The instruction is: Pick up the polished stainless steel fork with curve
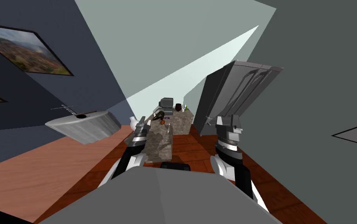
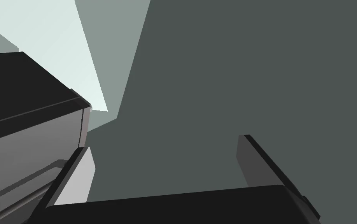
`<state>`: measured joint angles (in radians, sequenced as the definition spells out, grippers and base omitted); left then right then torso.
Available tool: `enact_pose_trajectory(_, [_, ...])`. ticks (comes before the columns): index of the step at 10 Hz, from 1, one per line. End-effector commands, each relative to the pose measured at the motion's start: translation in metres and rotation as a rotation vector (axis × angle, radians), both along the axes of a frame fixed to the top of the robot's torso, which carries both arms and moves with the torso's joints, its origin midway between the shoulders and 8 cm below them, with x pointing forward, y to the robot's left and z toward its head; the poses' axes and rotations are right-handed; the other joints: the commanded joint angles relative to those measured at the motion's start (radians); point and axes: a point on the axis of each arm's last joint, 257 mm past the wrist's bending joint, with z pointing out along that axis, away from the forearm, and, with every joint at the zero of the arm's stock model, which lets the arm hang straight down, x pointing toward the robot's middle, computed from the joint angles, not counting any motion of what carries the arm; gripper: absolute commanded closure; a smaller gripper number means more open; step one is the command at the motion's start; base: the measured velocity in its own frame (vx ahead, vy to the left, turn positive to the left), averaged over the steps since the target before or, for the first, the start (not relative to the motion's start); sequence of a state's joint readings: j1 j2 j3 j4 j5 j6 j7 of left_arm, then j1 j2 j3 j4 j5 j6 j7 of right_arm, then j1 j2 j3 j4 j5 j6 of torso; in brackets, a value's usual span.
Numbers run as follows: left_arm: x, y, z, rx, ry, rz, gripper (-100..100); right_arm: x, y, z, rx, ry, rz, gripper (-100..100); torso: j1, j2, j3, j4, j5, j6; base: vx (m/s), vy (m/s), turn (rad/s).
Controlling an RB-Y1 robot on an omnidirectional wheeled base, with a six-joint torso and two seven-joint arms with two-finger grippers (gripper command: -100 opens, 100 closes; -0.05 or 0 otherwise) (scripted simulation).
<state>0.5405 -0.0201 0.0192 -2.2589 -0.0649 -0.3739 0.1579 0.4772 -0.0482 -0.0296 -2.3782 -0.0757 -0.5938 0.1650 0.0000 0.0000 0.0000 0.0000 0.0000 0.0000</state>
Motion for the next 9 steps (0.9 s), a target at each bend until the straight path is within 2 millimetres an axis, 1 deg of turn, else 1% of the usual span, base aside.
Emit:
enact_pose_trajectory(1, [-0.001, 0.002, -0.004, 0.037, 0.022, -0.003, -100, 0.0, 0.0, 0.0, 0.0, 0.0, 0.0, 0, 0.0, 0.0, 0.0, 0.0, 0.0, 0.0, -0.007, 0.017, -0.076])
enact_pose_trajectory(3, [-0.003, 0.007, -0.012, 0.093, 0.067, 0.002, -100, 0.0, 0.0, 0.0, 0.0, 0.0, 0.0, 0, 0.003, 0.002, 0.001, 0.0, 0.001, 0.0, -0.041, 0.055, -0.173])
enact_pose_trajectory(5, [-0.006, 0.018, -0.024, 0.151, 0.13, 0.02, -100, 0.0, 0.0, 0.0, 0.0, 0.0, 0.0, 0, 0.005, 0.004, 0.002, 0.001, 0.001, 0.0, -0.052, 0.074, -0.256])
enact_pose_trajectory(6, [-0.009, 0.025, -0.032, 0.179, 0.166, 0.032, -100, 0.0, 0.0, 0.0, 0.0, 0.0, 0.0, 0, 0.005, 0.004, 0.002, 0.001, 0.001, 0.0, -0.068, 0.068, -0.247])
enact_pose_trajectory(9, [-0.02, 0.051, -0.058, 0.259, 0.296, 0.078, -100, 0.0, 0.0, 0.0, 0.0, 0.0, 0.0, 0, 0.007, 0.005, 0.003, 0.001, 0.002, 0.0, -0.074, 0.082, -0.349])
